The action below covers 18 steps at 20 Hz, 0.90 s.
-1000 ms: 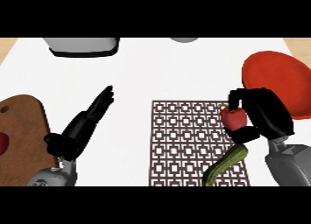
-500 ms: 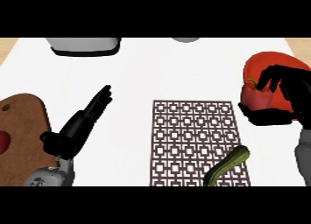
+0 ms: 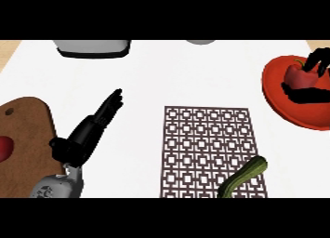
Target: Pick the bell pepper from the placemat and place it in the bowl
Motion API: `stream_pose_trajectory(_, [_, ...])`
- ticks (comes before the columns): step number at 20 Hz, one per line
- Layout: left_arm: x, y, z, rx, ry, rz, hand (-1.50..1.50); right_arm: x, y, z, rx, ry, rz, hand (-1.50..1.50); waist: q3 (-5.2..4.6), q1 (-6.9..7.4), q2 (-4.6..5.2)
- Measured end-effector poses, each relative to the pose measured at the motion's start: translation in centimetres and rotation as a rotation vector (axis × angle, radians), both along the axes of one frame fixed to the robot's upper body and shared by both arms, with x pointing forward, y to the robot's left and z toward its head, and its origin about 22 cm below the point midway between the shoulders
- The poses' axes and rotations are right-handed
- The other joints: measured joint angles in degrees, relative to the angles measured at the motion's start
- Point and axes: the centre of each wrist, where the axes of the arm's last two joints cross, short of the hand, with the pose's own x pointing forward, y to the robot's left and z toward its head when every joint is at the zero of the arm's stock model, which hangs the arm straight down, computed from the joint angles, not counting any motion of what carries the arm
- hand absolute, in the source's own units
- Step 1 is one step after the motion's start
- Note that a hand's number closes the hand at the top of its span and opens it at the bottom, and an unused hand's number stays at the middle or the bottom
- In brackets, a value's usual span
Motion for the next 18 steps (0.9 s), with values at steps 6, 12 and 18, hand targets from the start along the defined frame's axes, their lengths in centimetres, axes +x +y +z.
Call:
stream_pose_trajectory(6, [0.0,-0.5,0.4,-0.002,-0.002,-0.016,0.0,2.7,-3.9,-1.5,-0.058,0.054,-0.052,1.5,0.01,0.42,0.1])
stream_pose_trajectory(12, [-0.1,-0.5,0.3,-0.002,-0.015,-0.027,0.0,3.9,-6.7,-3.5,0.047,0.321,-0.059,-1.5,0.05,1.33,0.4])
stream_pose_trajectory(18, [0.4,-0.5,0.3,-0.002,-0.017,-0.025,0.0,4.9,-8.3,-4.0,0.156,0.332,0.053,-1.5,0.11,1.32,0.51])
